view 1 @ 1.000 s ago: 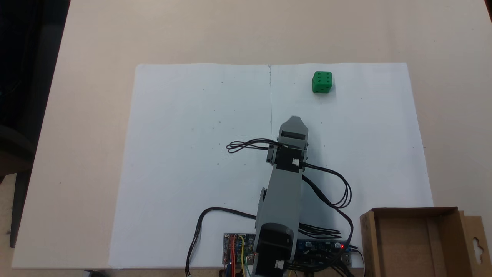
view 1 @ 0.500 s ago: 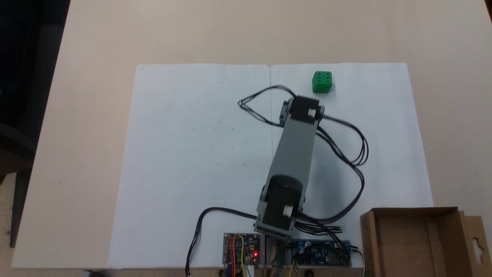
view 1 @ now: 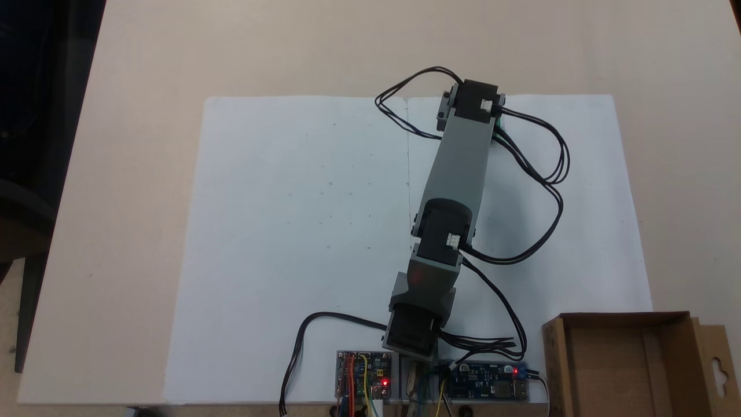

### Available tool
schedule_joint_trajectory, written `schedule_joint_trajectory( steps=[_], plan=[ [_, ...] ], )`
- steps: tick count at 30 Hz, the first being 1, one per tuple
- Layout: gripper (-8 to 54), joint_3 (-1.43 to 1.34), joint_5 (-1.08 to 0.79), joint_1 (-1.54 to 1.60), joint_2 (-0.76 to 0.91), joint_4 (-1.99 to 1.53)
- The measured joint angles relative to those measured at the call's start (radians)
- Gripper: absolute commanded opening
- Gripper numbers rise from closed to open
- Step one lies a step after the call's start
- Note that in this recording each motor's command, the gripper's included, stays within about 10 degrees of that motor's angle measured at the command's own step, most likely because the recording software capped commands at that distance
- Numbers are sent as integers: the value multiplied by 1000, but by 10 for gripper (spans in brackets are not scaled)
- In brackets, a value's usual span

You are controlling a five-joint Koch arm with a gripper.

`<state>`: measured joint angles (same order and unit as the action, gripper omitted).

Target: Grasp a green dice and put it in the bin.

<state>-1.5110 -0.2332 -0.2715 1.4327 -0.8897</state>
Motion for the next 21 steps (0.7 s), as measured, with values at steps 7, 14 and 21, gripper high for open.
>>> schedule_joint_trajectory(
  steps=[7, 14, 21],
  plan=[
    [432, 153, -38, 0, -106, -21],
    [432, 287, -66, 0, -198, -52],
    [431, 367, -92, -32, -302, -58]
  ],
)
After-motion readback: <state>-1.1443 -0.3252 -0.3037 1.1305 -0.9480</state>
